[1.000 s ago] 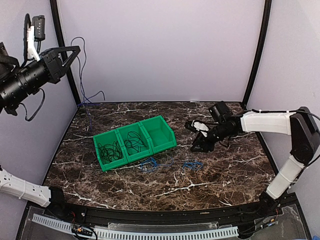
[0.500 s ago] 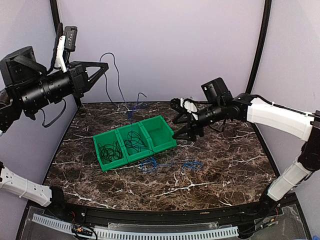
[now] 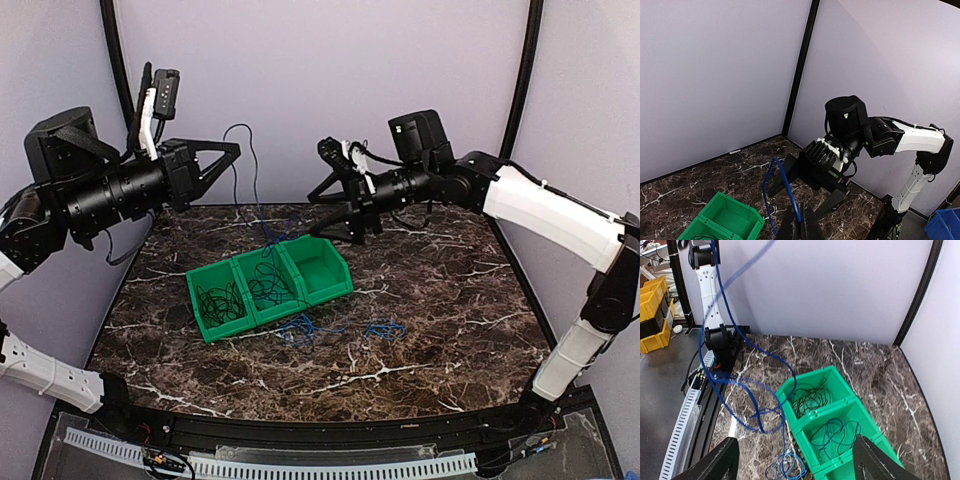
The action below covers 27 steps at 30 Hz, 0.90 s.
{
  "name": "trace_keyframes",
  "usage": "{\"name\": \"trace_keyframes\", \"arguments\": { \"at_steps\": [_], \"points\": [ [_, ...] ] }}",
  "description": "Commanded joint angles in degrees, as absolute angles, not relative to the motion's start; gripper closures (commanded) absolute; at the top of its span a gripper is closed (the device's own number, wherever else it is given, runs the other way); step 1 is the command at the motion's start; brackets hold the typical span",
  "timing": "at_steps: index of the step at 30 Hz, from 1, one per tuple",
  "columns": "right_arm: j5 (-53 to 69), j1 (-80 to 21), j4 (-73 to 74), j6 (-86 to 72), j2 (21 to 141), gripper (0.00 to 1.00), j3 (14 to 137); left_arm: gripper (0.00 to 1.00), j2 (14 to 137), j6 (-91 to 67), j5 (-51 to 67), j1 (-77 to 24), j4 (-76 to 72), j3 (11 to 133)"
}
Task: Untangle the cables
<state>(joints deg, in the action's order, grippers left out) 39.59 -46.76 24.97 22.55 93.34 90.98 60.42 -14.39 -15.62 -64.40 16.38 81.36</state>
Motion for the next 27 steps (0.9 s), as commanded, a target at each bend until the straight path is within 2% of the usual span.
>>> {"name": "trace_keyframes", "arguments": {
  "at_steps": [1,6,11,15,20,27],
  "points": [
    [44.0,-47.3,24.2,21.9,93.7,0.2,95.1,1.0,60.8,-14.5,-15.1,-64.3,14.2,82.4],
    [41.8,-47.1,24.9,24.6,91.9,0.21,90.4,1.0,66.1,-9.4,-16.8,-64.3,17.8,95.6],
    [39.6,-46.3,22.5,26.7,88.1,0.21,79.3,1.0,69.2,-2.1,-21.7,-64.3,16.4,106.1],
    [36.9,-44.7,20.9,28.7,85.7,0.21,69.6,1.0,69.8,4.2,-27.1,-64.3,10.9,108.7],
    [30.8,-43.1,26.0,33.6,80.5,0.21,63.0,1.0,71.4,10.1,-31.8,-64.3,6.4,108.6],
    [34.2,-34.8,19.5,31.8,69.8,0.2,48.8,1.0,76.5,14.8,-34.5,-60.8,4.9,105.1]
  ]
}}
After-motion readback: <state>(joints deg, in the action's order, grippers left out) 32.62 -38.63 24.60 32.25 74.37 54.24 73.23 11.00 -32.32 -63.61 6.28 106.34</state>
